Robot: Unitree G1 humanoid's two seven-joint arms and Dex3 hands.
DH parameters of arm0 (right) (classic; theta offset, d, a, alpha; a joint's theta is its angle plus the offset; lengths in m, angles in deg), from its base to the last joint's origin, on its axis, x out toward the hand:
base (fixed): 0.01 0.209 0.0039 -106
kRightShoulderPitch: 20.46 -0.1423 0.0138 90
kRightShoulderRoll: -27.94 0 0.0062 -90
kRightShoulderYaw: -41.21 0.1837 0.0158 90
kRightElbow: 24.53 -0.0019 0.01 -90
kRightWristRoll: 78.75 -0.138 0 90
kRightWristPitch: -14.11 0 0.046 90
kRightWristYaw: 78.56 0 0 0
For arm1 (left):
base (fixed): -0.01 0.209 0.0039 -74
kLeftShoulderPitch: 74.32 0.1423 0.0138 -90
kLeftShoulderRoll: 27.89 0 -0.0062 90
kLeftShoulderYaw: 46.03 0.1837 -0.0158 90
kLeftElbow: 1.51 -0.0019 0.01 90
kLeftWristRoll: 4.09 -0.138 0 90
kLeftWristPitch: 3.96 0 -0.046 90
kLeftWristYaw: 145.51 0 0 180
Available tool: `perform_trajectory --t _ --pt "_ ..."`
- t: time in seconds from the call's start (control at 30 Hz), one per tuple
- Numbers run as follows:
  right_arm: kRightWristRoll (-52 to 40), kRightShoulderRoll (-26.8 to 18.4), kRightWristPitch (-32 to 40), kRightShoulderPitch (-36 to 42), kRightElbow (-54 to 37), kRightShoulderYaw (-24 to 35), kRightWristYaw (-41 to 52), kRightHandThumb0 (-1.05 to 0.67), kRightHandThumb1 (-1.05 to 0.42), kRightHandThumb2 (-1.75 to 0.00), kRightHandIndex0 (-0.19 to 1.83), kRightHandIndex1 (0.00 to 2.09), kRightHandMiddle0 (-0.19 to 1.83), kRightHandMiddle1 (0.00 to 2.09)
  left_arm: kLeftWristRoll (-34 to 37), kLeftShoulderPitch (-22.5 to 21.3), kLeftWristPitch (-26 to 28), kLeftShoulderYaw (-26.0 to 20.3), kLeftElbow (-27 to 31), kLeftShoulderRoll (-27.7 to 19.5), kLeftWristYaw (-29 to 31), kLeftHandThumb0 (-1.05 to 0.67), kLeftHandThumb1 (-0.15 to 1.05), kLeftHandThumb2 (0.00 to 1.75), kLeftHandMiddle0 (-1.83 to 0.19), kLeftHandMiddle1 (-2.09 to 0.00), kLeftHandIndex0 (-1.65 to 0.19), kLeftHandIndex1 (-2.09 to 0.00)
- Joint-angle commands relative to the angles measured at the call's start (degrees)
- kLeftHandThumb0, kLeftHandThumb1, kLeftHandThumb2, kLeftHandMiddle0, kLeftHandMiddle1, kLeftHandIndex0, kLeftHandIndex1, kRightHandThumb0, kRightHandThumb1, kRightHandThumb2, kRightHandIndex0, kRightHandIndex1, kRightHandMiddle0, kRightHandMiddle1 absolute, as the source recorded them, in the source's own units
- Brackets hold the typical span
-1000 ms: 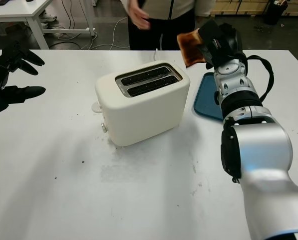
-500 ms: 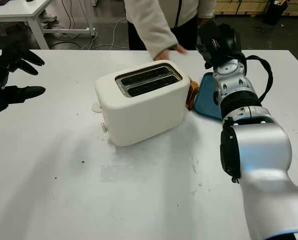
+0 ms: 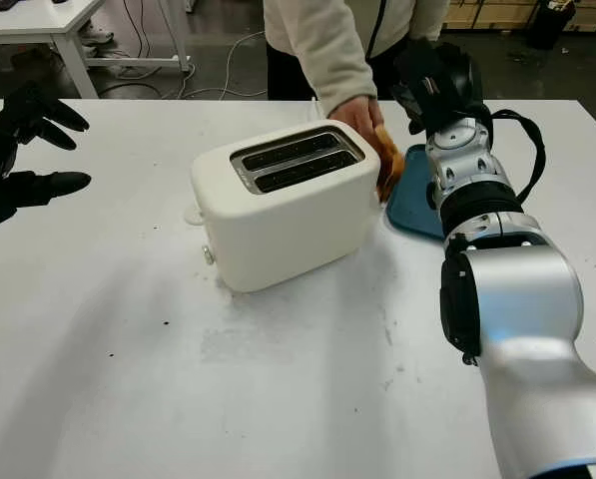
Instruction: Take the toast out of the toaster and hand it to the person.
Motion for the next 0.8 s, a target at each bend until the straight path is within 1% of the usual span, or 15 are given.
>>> perform_trajectory --t 0.0,0.03,0.1,0.17,0.27,0.33,0.43,0.47,0.53,0.63,0.7,0.73,0.77 --pt "-0.22 0.48 0.26 0.26 0.22 0.12 -0.21 -0.25 -0.92 -0.09 0.88 1.75 0.40 1.75 0.74 0.37 -0.35 -0.51 -0.23 0.60 -0.05 -1.05 0.92 0.20 0.00 -1.66 0.00 -1.54" --pt "0.01 0.37 0.18 0.35 0.25 -0.10 -0.12 -0.26 -0.92 -0.10 0.89 1.75 0.41 1.75 0.50 0.38 -0.45 -0.45 -0.31 0.51 -0.16 -1.05 0.92 0.20 0.00 -1.66 0.00 -1.54" --pt "0.99 -0.11 -0.91 0.81 0.19 -1.19 0.38 -0.29 -0.92 -0.12 0.89 1.75 0.50 1.75 0.32 0.45 -0.22 -0.41 -0.15 0.51 -0.33 -1.05 0.92 0.22 0.00 -1.66 0.00 -1.54" --pt "1.63 -0.68 -0.97 0.98 0.09 -2.14 1.20 -0.31 -0.92 -0.14 0.95 1.75 0.59 1.75 0.37 0.49 -0.64 -0.48 -0.28 0.65 -0.48 -1.05 0.92 0.21 0.00 -1.67 0.00 -1.54" --pt "2.37 -1.66 -2.08 1.65 -0.49 -3.19 2.26 -0.33 -0.92 -0.18 0.97 1.75 0.64 1.75 0.21 0.71 -0.31 -0.52 -0.12 0.50 -0.59 -1.05 0.92 0.21 0.00 -1.66 0.00 -1.53" --pt "2.43 -2.52 -3.90 2.68 -1.34 -3.38 2.60 -0.34 -0.92 -0.17 0.97 1.75 0.65 1.75 0.55 0.82 -0.07 -0.66 -0.13 0.54 -0.43 -1.05 0.92 0.21 0.00 -1.66 0.00 -1.54" --pt "2.58 -3.91 -8.22 4.74 -3.28 -3.83 3.14 -0.33 -0.92 -0.21 0.88 1.75 0.57 1.71 1.18 0.93 -0.10 -0.88 -0.28 0.80 -0.17 -1.05 0.92 0.20 0.00 -1.66 0.00 -1.54" --pt "2.14 -4.37 -10.50 5.91 -4.46 -3.58 3.63 -0.34 -0.92 -0.23 0.91 1.75 0.62 1.73 1.38 0.93 -0.29 -0.96 -0.37 0.95 -0.08 -1.05 0.92 0.20 0.00 -1.65 0.00 -1.54" --pt "0.02 -4.74 -14.13 8.90 -8.02 -1.98 4.85 -0.34 -0.92 -0.22 0.94 1.75 0.69 1.74 1.30 1.04 -0.29 -1.04 -0.27 1.07 -0.13 -1.05 0.92 0.19 0.00 -1.65 0.00 -1.54" --pt "-2.27 -5.24 -18.73 15.73 -17.63 -0.67 7.16 -0.38 -0.92 -0.22 0.97 1.75 0.77 1.74 1.75 1.38 0.42 -1.40 0.10 1.39 0.24 -1.05 0.92 0.17 0.00 -1.66 0.00 -1.55" --pt "-4.62 -5.41 -19.28 21.54 -26.45 0.75 9.68 -0.42 -0.92 -0.21 0.97 1.75 0.79 1.72 1.72 1.83 0.50 -1.63 0.60 1.54 0.24 -1.05 0.92 0.17 0.00 -1.66 0.00 -1.56" --pt "-5.56 -5.38 -18.63 24.17 -30.75 1.38 10.64 -0.42 -0.92 -0.22 0.96 1.75 0.81 1.66 1.59 2.05 0.39 -1.69 0.82 1.55 0.15 -1.05 0.92 0.18 0.00 -1.66 0.00 -1.55" --pt "-6.84 -4.93 -16.29 27.77 -37.21 2.32 11.19 -0.42 -0.92 -0.22 0.95 1.74 0.82 1.61 1.82 2.41 0.53 -1.87 1.23 1.70 0.17 -1.05 0.92 0.18 0.00 -1.66 0.00 -1.55"
